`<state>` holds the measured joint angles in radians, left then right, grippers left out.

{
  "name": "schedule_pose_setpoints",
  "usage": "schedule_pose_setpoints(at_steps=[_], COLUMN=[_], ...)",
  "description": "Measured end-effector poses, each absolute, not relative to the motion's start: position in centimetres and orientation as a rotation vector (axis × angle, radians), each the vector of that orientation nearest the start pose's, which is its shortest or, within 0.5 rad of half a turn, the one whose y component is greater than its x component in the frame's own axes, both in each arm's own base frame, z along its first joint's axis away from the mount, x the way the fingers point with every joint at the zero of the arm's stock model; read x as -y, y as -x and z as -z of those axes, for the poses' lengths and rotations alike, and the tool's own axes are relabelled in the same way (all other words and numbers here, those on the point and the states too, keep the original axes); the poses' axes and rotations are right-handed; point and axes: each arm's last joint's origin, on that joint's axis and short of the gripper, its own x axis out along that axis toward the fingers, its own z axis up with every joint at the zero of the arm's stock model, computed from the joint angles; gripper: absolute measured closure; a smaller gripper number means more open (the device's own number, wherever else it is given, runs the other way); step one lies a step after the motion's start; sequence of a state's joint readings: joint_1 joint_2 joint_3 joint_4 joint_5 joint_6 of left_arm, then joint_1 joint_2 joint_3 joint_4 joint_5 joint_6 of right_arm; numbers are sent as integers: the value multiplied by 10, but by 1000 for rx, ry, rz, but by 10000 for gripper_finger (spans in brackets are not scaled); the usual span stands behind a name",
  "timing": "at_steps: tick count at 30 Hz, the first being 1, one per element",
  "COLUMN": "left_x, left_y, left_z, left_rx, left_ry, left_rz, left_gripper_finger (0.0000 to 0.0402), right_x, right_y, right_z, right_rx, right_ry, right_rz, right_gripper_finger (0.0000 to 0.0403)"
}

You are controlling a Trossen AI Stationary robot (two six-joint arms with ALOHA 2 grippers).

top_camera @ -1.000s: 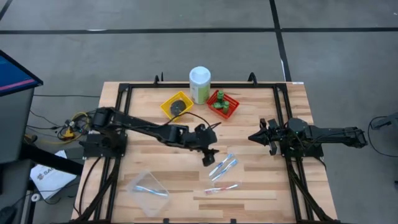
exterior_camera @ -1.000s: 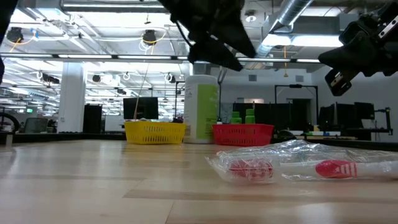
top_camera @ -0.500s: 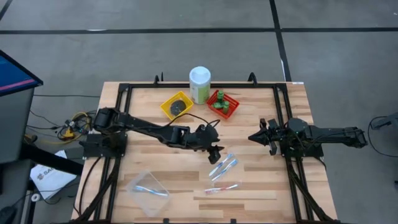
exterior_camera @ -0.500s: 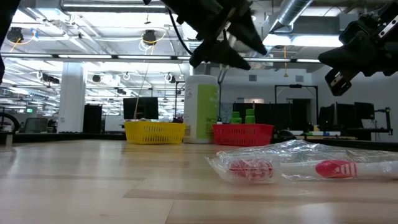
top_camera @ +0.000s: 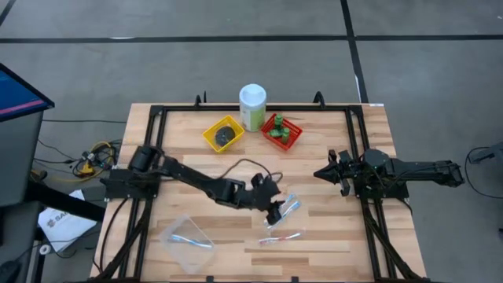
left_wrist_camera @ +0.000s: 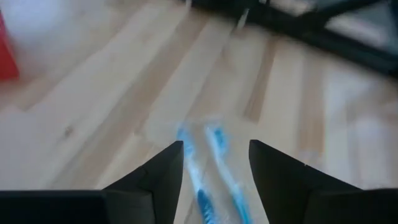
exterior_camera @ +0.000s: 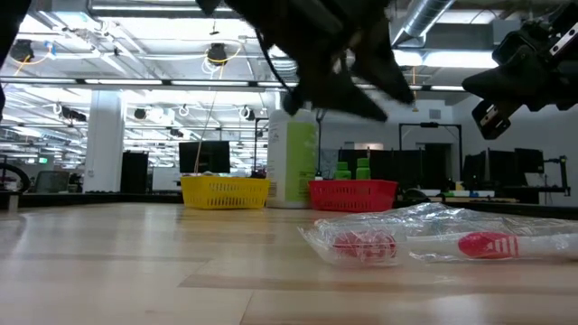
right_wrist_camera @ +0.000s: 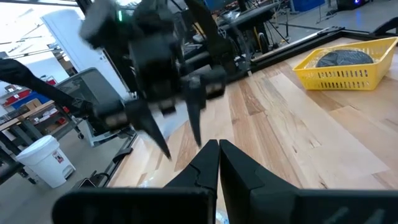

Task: Pick & Place Travel size toiletries
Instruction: Put the dark blue toothbrush into the transparent bin

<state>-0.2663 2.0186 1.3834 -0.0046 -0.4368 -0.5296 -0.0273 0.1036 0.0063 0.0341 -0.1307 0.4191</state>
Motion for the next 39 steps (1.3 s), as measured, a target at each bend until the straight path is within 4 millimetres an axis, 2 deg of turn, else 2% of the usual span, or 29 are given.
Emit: schedule_pose_setpoints(at_steps=[6,11,17,22,27,36,39], left_x=[108,109,121,131,130,125,124], left_y=[-434,-437,-437,-437,-426,-417,-412], left_z=[-152,-138,-120,-115,-106,-106,-112], left_rx=[-585,-606,-649,-672,-809,-884,-928], left_ry=[224,217,216,166,97,146,165], left_rz=[-400,-400,-342,-309,-343,-384,-396], left_gripper_finger=[214,202,172,161,176,186,209], right_x=[-1,-1,-1,-1,-1,-1,-1], right_y=[-103,-103,-103,-103,-103,-103,-103], right_z=[-160,-161,-160,-160,-161,-160,-161], right_rx=[-85,-84,-85,-85,-85,-85,-84], right_ry=[-424,-424,-424,-424,-424,-424,-424], right_rz=[-88,-88,-88,-88,-88,-88,-89], right_gripper_finger=[396,396,396,396,396,396,396])
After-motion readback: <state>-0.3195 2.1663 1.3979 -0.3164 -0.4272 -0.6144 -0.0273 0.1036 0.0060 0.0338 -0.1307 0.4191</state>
